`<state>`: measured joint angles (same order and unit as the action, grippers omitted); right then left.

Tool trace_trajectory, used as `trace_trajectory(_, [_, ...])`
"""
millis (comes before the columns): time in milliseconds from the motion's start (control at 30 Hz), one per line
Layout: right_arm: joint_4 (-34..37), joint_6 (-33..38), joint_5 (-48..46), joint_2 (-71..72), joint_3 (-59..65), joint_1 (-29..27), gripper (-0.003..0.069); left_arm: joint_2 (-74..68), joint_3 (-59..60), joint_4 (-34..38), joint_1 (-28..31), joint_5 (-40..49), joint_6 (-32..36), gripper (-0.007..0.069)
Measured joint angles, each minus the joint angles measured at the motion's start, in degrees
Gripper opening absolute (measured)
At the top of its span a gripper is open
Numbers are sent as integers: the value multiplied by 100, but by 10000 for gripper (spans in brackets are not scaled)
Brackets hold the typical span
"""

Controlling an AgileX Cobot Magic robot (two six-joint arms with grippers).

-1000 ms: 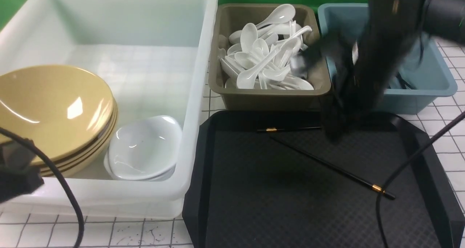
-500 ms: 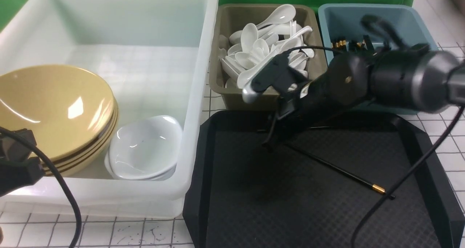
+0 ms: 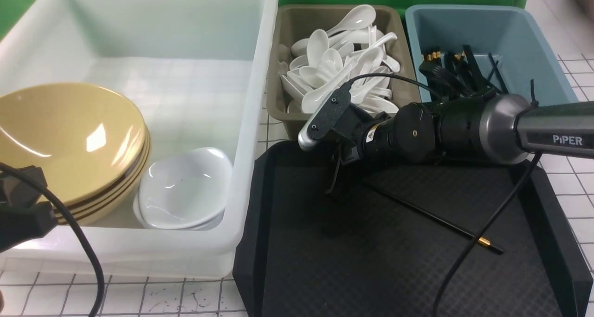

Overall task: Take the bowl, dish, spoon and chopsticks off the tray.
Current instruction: Use the right arm to grab a chopstick

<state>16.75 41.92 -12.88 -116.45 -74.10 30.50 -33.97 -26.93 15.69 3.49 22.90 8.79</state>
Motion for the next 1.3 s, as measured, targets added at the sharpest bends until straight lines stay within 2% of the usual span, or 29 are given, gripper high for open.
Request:
trace_trajectory(233, [-3, 295, -839, 34, -59, -17, 38, 0, 0, 0, 0, 0, 5, 131])
trace_trajectory(367, [-13, 371, -1972, 333, -34, -17, 41, 0, 0, 0, 0, -13, 5, 131])
trace_trajectory(433, [-44, 373, -2166, 448, 4, -17, 41, 0, 0, 0, 0, -32, 5, 131])
trace_trajectory(600, [-77, 496, -1623, 941, 4, -11, 43, 0, 0, 0, 0, -39, 5, 131])
trace_trajectory(833, [-146, 2138, -430, 605, 4, 235, 43, 0, 0, 99, 0, -43, 0, 131])
trace_trajectory(933, [-529, 2425, 79, 189, 4, 307, 43, 0, 0, 106, 0, -43, 0, 131])
trace_trajectory(1067, [-1243, 2551, 260, -127, -11, 314, 46, 0, 0, 110, 0, -38, 0, 131])
trace_trajectory(1200, [-2015, 2577, 162, -176, -58, 339, 46, 0, 0, 110, 0, -38, 0, 131])
trace_trajectory(1300, [-2182, 2577, -120, -107, -79, 373, 48, 0, 0, 110, 0, -38, 14, 131])
